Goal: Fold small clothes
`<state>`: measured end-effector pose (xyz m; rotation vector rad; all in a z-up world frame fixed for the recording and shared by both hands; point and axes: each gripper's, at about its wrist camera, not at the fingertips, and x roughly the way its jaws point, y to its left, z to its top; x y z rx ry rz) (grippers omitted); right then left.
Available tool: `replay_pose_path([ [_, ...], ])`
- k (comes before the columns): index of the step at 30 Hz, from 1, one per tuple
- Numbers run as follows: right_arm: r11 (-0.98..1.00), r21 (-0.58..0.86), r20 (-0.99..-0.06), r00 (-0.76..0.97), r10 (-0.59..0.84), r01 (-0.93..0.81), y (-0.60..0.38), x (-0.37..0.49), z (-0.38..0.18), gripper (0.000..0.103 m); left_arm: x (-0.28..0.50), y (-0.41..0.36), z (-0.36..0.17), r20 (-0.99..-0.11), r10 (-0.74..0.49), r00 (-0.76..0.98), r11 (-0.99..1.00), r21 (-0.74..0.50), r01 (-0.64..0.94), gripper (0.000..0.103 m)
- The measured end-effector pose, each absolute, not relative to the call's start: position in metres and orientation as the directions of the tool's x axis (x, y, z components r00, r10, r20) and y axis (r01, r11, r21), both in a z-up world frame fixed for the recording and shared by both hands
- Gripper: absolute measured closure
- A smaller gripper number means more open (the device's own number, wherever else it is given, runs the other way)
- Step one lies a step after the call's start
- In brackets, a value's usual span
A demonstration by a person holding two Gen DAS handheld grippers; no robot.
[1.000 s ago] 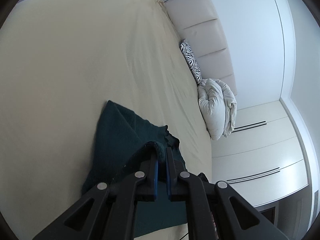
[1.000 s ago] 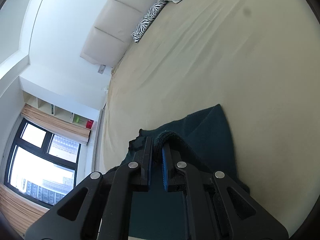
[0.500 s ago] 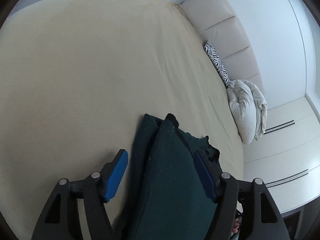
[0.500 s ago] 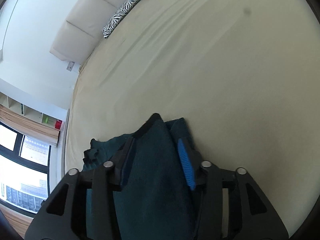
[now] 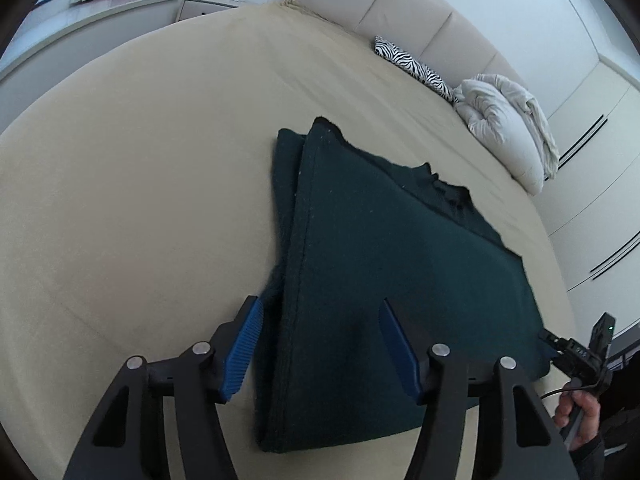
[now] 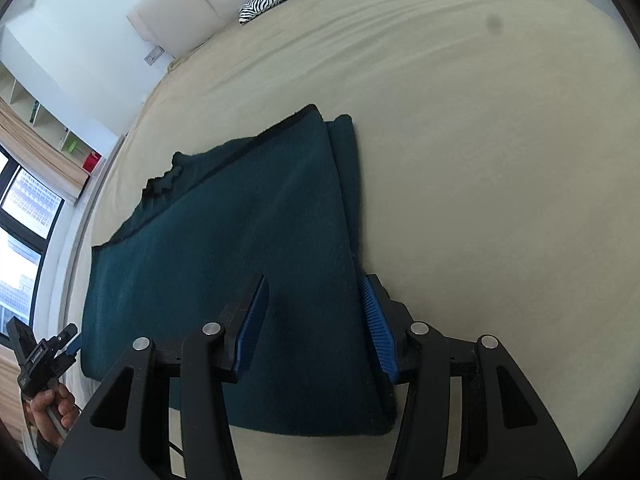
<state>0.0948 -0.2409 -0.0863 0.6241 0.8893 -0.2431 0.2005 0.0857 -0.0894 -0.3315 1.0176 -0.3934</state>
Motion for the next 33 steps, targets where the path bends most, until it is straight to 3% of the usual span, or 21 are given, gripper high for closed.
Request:
replay_pose_path([
  [1, 0.802, 0.390, -0.794, 0.607, 0.045, 0.451, -0.237, 0.089, -0.089, 0.060, 0.199, 0.089, -0.092, -0.759, -0.454, 0.467, 0.887, -0.434, 0.157, 0.047],
  [2, 0.805, 0.376, -0.800, 0.600, 0.032, 0.458, -0.236, 0.087, -0.091, 0.072, 0.194, 0.093, -0.092, -0.760, -0.448, 0.471, 0.890, -0.429, 0.154, 0.054],
  [8, 0.807, 0.357, -0.798, 0.602, 0.002, 0.471, -0.231, 0.071, -0.090, 0.096, 0.187, 0.105, -0.096, -0.779, -0.424, 0.463, 0.903, -0.405, 0.144, 0.076],
  [19, 0.804, 0.357, -0.806, 0.592, 0.007, 0.476, -0.236, 0.065, -0.101, 0.097, 0.172, 0.104, -0.098, -0.784, -0.397, 0.477, 0.917, -0.360, 0.173, 0.090],
  [25, 0.794, 0.372, -0.808, 0.588, 0.023, 0.480, -0.238, 0.063, -0.100, 0.096, 0.170, 0.108, -0.094, -0.793, -0.397, 0.463, 0.917, -0.366, 0.158, 0.090],
  [29, 0.754, 0.408, -0.763, 0.645, -0.027, 0.514, -0.241, 0.050, -0.067, 0.095, 0.158, 0.109, -0.056, -0.772, -0.284, 0.569, 0.958, -0.250, 0.139, 0.084],
  [30, 0.760, 0.428, -0.732, 0.681, -0.026, 0.490, -0.239, 0.051, -0.056, 0.091, 0.159, 0.101, -0.042, -0.748, -0.270, 0.606, 0.963, -0.207, 0.173, 0.081],
  [31, 0.763, 0.451, -0.710, 0.704, -0.007, 0.463, -0.236, 0.056, -0.050, 0.078, 0.163, 0.092, -0.033, -0.739, -0.264, 0.620, 0.964, -0.177, 0.199, 0.078],
  [32, 0.760, 0.478, -0.694, 0.720, 0.019, 0.441, -0.233, 0.064, -0.046, 0.066, 0.169, 0.081, -0.027, -0.732, -0.265, 0.627, 0.962, -0.156, 0.224, 0.068],
  [33, 0.751, 0.513, -0.674, 0.737, 0.052, 0.416, -0.229, 0.073, -0.043, 0.040, 0.177, 0.067, -0.021, -0.721, -0.280, 0.634, 0.956, -0.150, 0.252, 0.061],
])
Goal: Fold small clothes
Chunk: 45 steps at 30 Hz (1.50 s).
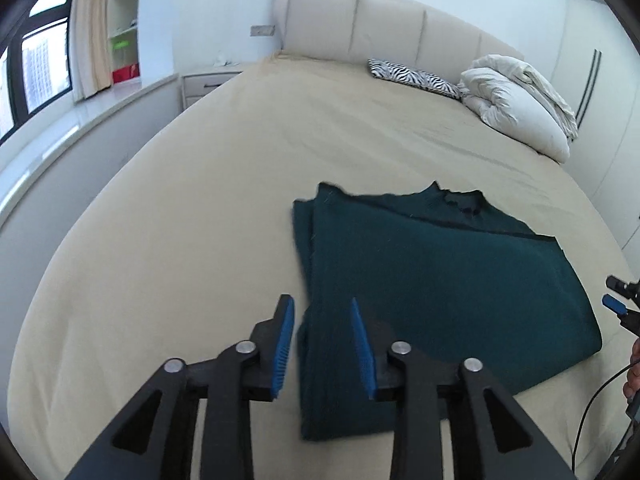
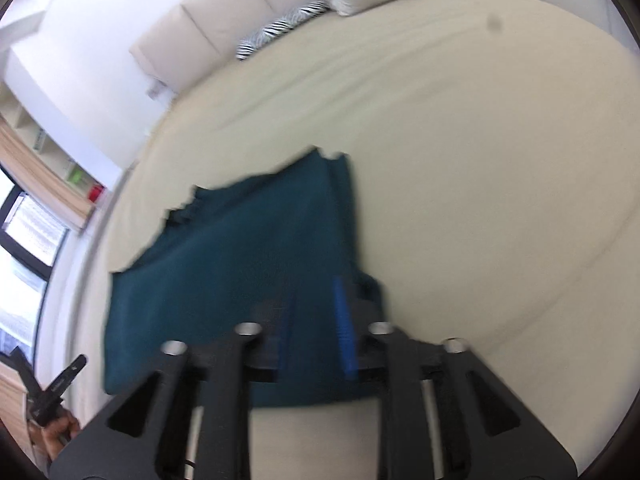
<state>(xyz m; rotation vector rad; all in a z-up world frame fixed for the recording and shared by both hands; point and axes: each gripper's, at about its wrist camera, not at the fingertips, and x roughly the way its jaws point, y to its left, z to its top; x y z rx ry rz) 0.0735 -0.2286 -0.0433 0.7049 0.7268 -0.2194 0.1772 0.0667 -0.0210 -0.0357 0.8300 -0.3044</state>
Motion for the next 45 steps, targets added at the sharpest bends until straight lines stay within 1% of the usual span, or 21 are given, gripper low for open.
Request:
replay_pose_path([
  [1, 0.732, 0.572, -0.632, 0.768, 0.105, 0.371, -0.222, 0.088, -0.042, 0.034, 0.187, 0.053, -0.017, -0.707, -0.299, 0.641, 0.949, -0.149, 0.279, 0.061],
  [5, 0.655, 0.722, -0.547, 0.764, 0.343, 0.223, -0.189, 0.161, -0.059, 0.033, 0.236, -0.009, -0.020, -0.700, -0.333, 0.632, 0.928, -0.125, 0.350, 0.061],
  [7, 0.573, 0.797, -0.502, 0.735, 0.455, 0.189, -0.172, 0.201, -0.078, 0.035, 0.259, -0.037, -0.031, -0.713, -0.293, 0.637, 0.932, -0.066, 0.355, 0.061],
  [10, 0.515, 0.840, -0.468, 0.706, 0.531, 0.170, -0.152, 0.240, -0.095, 0.037, 0.283, -0.059, -0.061, -0.761, -0.249, 0.599, 0.933, -0.023, 0.358, 0.060],
  [11, 0.512, 0.844, -0.467, 0.692, 0.551, 0.161, -0.147, 0.251, -0.100, 0.037, 0.289, -0.061, -0.077, -0.787, -0.217, 0.578, 0.937, -0.002, 0.349, 0.057],
  [13, 0.534, 0.821, -0.507, 0.688, 0.520, 0.202, -0.151, 0.262, -0.113, 0.041, 0.293, -0.052, -0.093, -0.776, -0.255, 0.577, 0.937, -0.051, 0.346, 0.054],
  [15, 0.461, 0.861, -0.458, 0.724, 0.516, 0.216, -0.174, 0.260, -0.124, 0.055, 0.294, -0.041, -0.093, -0.758, -0.310, 0.574, 0.932, -0.121, 0.343, 0.053],
  [17, 0.375, 0.899, -0.398, 0.782, 0.480, 0.227, -0.209, 0.247, -0.131, 0.060, 0.296, -0.041, -0.093, -0.757, -0.317, 0.572, 0.928, -0.124, 0.351, 0.053],
  [20, 0.368, 0.872, -0.437, 0.854, 0.281, 0.324, -0.273, 0.206, -0.135, 0.061, 0.297, -0.040, -0.092, -0.756, -0.323, 0.569, 0.927, -0.132, 0.352, 0.052],
  [21, 0.333, 0.886, -0.412, 0.877, 0.246, 0.323, -0.293, 0.189, -0.139, 0.070, 0.297, -0.038, -0.090, -0.757, -0.328, 0.566, 0.927, -0.143, 0.347, 0.053],
  [23, 0.297, 0.871, -0.449, 0.879, 0.161, 0.391, -0.324, 0.155, -0.137, 0.071, 0.288, -0.032, -0.079, -0.764, -0.319, 0.560, 0.934, -0.154, 0.322, 0.053],
  [24, 0.303, 0.853, -0.478, 0.870, 0.123, 0.426, -0.331, 0.142, -0.131, 0.064, 0.278, -0.027, -0.072, -0.761, -0.322, 0.563, 0.935, -0.160, 0.317, 0.053],
  [26, 0.329, 0.832, -0.493, 0.868, 0.065, 0.448, -0.333, 0.112, -0.113, 0.059, 0.244, -0.022, -0.055, -0.734, -0.365, 0.572, 0.922, -0.200, 0.332, 0.052],
  [30, 0.386, 0.879, -0.387, 0.892, 0.235, 0.280, -0.271, 0.091, -0.086, 0.057, 0.172, -0.017, -0.039, -0.678, -0.457, 0.576, 0.884, -0.271, 0.381, 0.034],
  [34, 0.383, 0.915, -0.308, 0.830, 0.466, 0.125, -0.165, 0.103, -0.092, 0.052, 0.157, -0.015, -0.078, -0.747, -0.418, 0.517, 0.900, -0.263, 0.348, 0.035],
  [36, 0.368, 0.921, -0.327, 0.769, 0.548, 0.130, -0.129, 0.118, -0.113, 0.052, 0.158, -0.012, -0.090, -0.758, -0.390, 0.522, 0.911, -0.235, 0.339, 0.046],
  [37, 0.363, 0.917, -0.359, 0.735, 0.575, 0.165, -0.118, 0.125, -0.126, 0.052, 0.157, -0.011, -0.091, -0.757, -0.387, 0.527, 0.910, -0.219, 0.353, 0.046],
  [38, 0.363, 0.909, -0.394, 0.702, 0.594, 0.203, -0.111, 0.130, -0.140, 0.052, 0.156, -0.010, -0.091, -0.758, -0.388, 0.524, 0.907, -0.213, 0.363, 0.046],
  [39, 0.387, 0.894, -0.430, 0.679, 0.595, 0.226, -0.108, 0.133, -0.149, 0.059, 0.155, -0.008, -0.090, -0.760, -0.386, 0.523, 0.907, -0.209, 0.365, 0.046],
  [41, 0.394, 0.890, -0.432, 0.694, 0.576, 0.227, -0.114, 0.129, -0.158, 0.076, 0.157, -0.003, -0.090, -0.761, -0.381, 0.525, 0.910, -0.207, 0.360, 0.046],
  [45, 0.342, 0.899, -0.414, 0.784, 0.462, 0.273, -0.176, 0.093, -0.166, 0.077, 0.151, 0.006, -0.090, -0.759, -0.377, 0.531, 0.908, -0.192, 0.371, 0.047],
])
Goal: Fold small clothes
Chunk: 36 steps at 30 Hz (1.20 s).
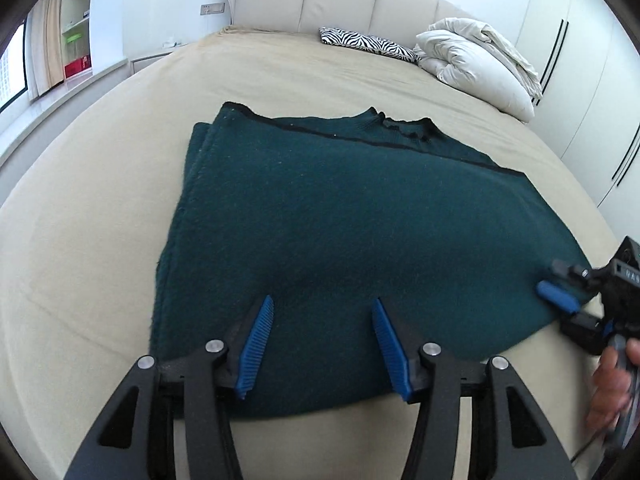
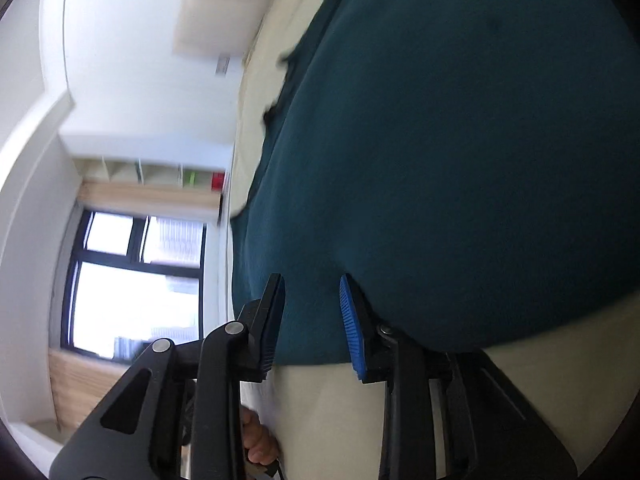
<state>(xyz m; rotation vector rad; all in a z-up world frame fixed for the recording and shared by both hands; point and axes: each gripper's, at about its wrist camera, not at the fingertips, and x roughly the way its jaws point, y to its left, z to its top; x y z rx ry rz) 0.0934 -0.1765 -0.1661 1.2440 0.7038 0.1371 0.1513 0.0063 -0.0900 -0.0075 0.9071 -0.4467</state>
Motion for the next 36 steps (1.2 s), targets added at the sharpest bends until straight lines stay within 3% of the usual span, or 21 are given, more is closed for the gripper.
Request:
replay_pose_path([
  [5, 0.404, 0.842, -0.471, 0.851, 0.231, 0.357, -0.251, 0.028, -0.147, 0.077, 0.139, 0.028, -0.087, -0.761, -0.355, 0.542, 0.919, -0.179, 0.350, 0.047],
  [9, 0.470, 0.791, -0.494, 0.862, 0.111, 0.392, -0.256, -0.009, -0.114, 0.069, 0.123, 0.035, -0.064, -0.738, -0.341, 0.582, 0.930, -0.177, 0.321, 0.048],
  [12, 0.546, 0.783, -0.465, 0.863, 0.198, 0.297, -0.210, 0.030, -0.094, 0.049, 0.118, 0.012, -0.051, -0.721, -0.399, 0.567, 0.901, -0.193, 0.389, 0.042],
  [13, 0.563, 0.790, -0.448, 0.856, 0.259, 0.243, -0.189, 0.048, -0.089, 0.048, 0.118, 0.004, -0.052, -0.724, -0.386, 0.572, 0.903, -0.169, 0.395, 0.041],
  [16, 0.562, 0.819, -0.411, 0.800, 0.438, 0.113, -0.136, 0.100, -0.092, 0.047, 0.134, -0.015, -0.070, -0.783, -0.278, 0.557, 0.931, -0.075, 0.358, 0.038],
  [18, 0.562, 0.820, -0.430, 0.768, 0.474, 0.112, -0.115, 0.128, -0.101, 0.047, 0.146, -0.010, -0.085, -0.816, -0.272, 0.511, 0.942, -0.118, 0.313, 0.038],
  [23, 0.557, 0.793, -0.531, 0.727, 0.435, 0.246, -0.123, 0.149, -0.137, 0.047, 0.149, -0.013, -0.088, -0.814, -0.264, 0.517, 0.939, -0.094, 0.332, 0.037],
  [26, 0.505, 0.823, -0.493, 0.767, 0.410, 0.259, -0.151, 0.132, -0.145, 0.052, 0.150, -0.012, -0.090, -0.814, -0.271, 0.514, 0.938, -0.105, 0.329, 0.037],
  [30, 0.520, 0.776, -0.532, 0.813, 0.238, 0.356, -0.199, 0.081, -0.134, 0.050, 0.148, -0.012, -0.091, -0.813, -0.263, 0.520, 0.939, -0.094, 0.330, 0.037],
  [33, 0.626, 0.643, -0.572, 0.820, 0.009, 0.442, -0.212, 0.046, -0.101, 0.048, 0.146, -0.011, -0.091, -0.812, -0.262, 0.522, 0.940, -0.093, 0.328, 0.036],
  [35, 0.704, 0.536, -0.537, 0.832, -0.143, 0.467, -0.205, 0.024, -0.074, 0.048, 0.147, -0.014, -0.092, -0.812, -0.256, 0.524, 0.942, -0.087, 0.325, 0.035],
  [36, 0.740, 0.476, -0.503, 0.837, -0.213, 0.475, -0.202, 0.025, -0.061, 0.039, 0.147, -0.015, -0.092, -0.812, -0.252, 0.526, 0.942, -0.082, 0.325, 0.035],
])
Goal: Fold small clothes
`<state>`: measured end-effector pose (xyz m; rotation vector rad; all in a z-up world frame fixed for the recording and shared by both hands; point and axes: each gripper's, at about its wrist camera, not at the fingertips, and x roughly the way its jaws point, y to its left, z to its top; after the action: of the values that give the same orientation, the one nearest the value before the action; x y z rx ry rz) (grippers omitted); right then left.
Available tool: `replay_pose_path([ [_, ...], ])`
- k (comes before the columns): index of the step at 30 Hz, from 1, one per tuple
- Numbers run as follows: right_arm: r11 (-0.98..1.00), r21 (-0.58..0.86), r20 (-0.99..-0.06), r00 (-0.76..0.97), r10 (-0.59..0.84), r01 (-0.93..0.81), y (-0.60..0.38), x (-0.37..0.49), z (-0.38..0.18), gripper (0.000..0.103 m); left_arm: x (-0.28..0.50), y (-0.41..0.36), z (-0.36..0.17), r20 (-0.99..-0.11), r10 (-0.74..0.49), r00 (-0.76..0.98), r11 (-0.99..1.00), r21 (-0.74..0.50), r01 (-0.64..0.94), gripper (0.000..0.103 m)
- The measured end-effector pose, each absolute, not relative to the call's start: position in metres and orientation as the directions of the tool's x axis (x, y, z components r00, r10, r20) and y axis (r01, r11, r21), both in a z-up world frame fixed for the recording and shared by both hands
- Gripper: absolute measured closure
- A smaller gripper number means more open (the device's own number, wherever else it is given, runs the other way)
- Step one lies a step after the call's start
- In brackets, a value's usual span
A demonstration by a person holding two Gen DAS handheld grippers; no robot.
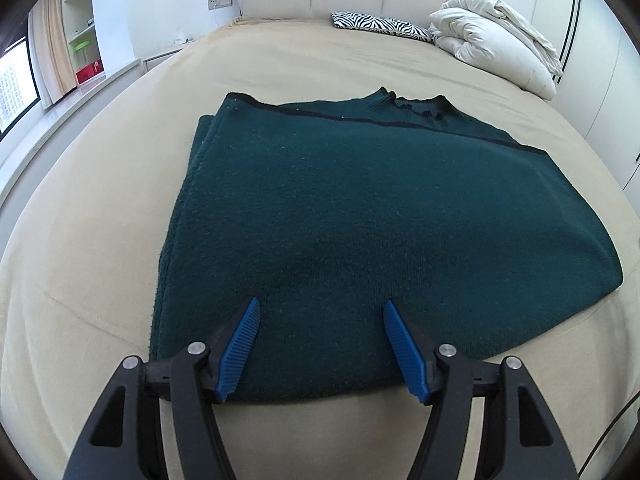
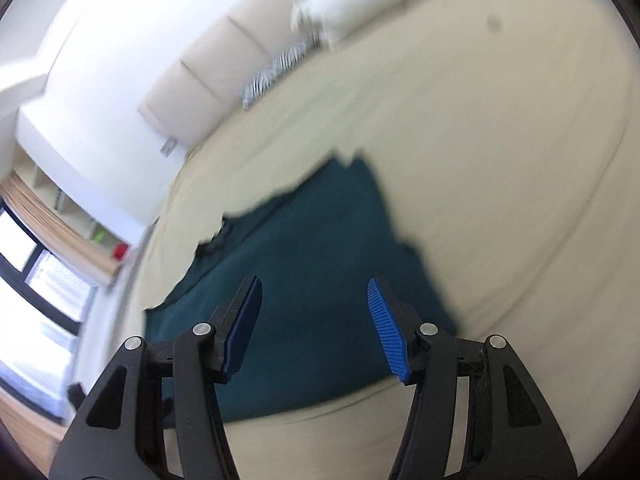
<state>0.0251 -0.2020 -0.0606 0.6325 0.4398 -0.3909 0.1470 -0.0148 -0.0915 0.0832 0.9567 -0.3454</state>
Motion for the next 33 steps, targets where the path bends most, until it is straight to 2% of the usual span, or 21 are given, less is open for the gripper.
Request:
replay_pose_path([
  [1, 0.777, 0.406, -0.458, 0.843, -0.283, 0.482, -0.194, 0.018, -0.048, 0.017, 0.147, -0.015, -0.092, -0.812, -0.249, 0.527, 0.943, -0.078, 0.325, 0.035],
  [2, 0.798, 0.363, -0.421, 0.849, -0.320, 0.481, -0.188, 0.017, -0.040, 0.005, 0.147, -0.016, -0.092, -0.813, -0.247, 0.528, 0.943, -0.075, 0.324, 0.035],
  [3, 0.816, 0.321, -0.378, 0.855, -0.355, 0.481, -0.182, 0.011, -0.033, 0.000, 0.147, -0.016, -0.092, -0.813, -0.245, 0.529, 0.943, -0.073, 0.324, 0.035],
  [5, 0.834, 0.273, -0.358, 0.855, -0.375, 0.480, -0.178, 0.009, -0.024, 0.000, 0.146, -0.016, -0.092, -0.813, -0.244, 0.529, 0.943, -0.073, 0.324, 0.035],
  [7, 0.834, 0.284, -0.379, 0.855, -0.355, 0.473, -0.184, 0.004, -0.017, 0.000, 0.146, -0.016, -0.092, -0.812, -0.242, 0.531, 0.943, -0.069, 0.325, 0.035],
  [9, 0.806, 0.390, -0.420, 0.865, -0.275, 0.446, -0.196, 0.016, -0.025, 0.000, 0.146, -0.016, -0.092, -0.811, -0.241, 0.533, 0.943, -0.066, 0.326, 0.035],
  [13, 0.600, 0.656, -0.513, 0.853, -0.091, 0.458, -0.226, 0.000, -0.054, 0.000, 0.146, -0.018, -0.092, -0.810, -0.234, 0.538, 0.944, -0.058, 0.324, 0.034],
  [16, 0.433, 0.756, -0.540, 0.842, -0.013, 0.491, -0.238, 0.001, -0.099, 0.000, 0.145, -0.019, -0.092, -0.809, -0.230, 0.541, 0.944, -0.051, 0.325, 0.033],
  [21, 0.262, 0.815, -0.551, 0.831, 0.077, 0.516, -0.235, -0.006, -0.146, 0.001, 0.145, -0.020, -0.092, -0.808, -0.225, 0.545, 0.945, -0.044, 0.325, 0.032],
  [28, 0.202, 0.859, -0.500, 0.855, 0.138, 0.470, -0.220, -0.001, -0.151, 0.001, 0.147, -0.023, -0.092, -0.810, -0.212, 0.547, 0.946, -0.030, 0.323, 0.031],
  [33, 0.169, 0.872, -0.482, 0.867, 0.130, 0.460, -0.216, 0.007, -0.151, 0.001, 0.149, -0.024, -0.082, -0.814, -0.204, 0.543, 0.947, -0.023, 0.322, 0.032],
])
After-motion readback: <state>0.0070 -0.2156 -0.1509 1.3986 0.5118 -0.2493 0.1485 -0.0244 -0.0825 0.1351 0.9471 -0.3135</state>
